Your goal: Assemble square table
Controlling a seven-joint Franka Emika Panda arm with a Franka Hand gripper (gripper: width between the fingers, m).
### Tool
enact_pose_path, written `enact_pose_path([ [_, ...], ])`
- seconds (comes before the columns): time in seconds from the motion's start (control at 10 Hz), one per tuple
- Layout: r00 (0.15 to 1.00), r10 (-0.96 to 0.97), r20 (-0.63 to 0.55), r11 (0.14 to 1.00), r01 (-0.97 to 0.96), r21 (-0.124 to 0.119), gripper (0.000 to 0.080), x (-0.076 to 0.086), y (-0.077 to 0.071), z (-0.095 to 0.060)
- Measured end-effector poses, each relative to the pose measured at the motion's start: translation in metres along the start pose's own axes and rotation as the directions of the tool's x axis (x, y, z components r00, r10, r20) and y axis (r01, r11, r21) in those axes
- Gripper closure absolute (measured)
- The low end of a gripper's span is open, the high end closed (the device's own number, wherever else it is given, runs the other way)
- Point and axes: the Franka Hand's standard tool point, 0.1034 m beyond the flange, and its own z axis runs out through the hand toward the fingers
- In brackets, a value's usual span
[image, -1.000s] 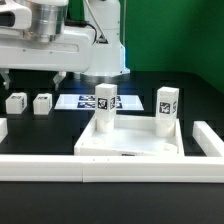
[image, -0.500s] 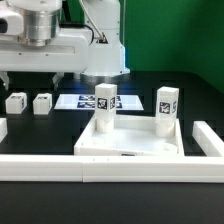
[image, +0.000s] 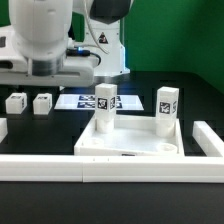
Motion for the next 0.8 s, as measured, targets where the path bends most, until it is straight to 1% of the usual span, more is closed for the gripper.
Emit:
enact_pose_path([
  [0.1, 1.0, -0.001, -0.018, 1.0, 0.001, -0.006, 0.015, 0.004, 0.0, -0.001],
  [0.4, 1.0, -0.002, -0.014, 1.0, 0.002, -0.006, 0.015, 0.004, 0.0, 0.001],
  [0.5, 1.0, 0.023, 0.011, 1.0, -0.023, 0.01, 0.015, 0.003, 0.0, 0.01],
  [0.6, 0.997, 0.041, 0.062, 0.999, -0.043, 0.032, 0.015, 0.0, -0.002, 0.024],
  [0.7, 0.995, 0.037, 0.088, 0.999, -0.04, 0.032, 0.015, 0.0, -0.005, 0.037],
  [0.8, 0.994, 0.035, 0.105, 0.999, -0.039, 0.036, 0.015, -0.002, -0.007, 0.043],
])
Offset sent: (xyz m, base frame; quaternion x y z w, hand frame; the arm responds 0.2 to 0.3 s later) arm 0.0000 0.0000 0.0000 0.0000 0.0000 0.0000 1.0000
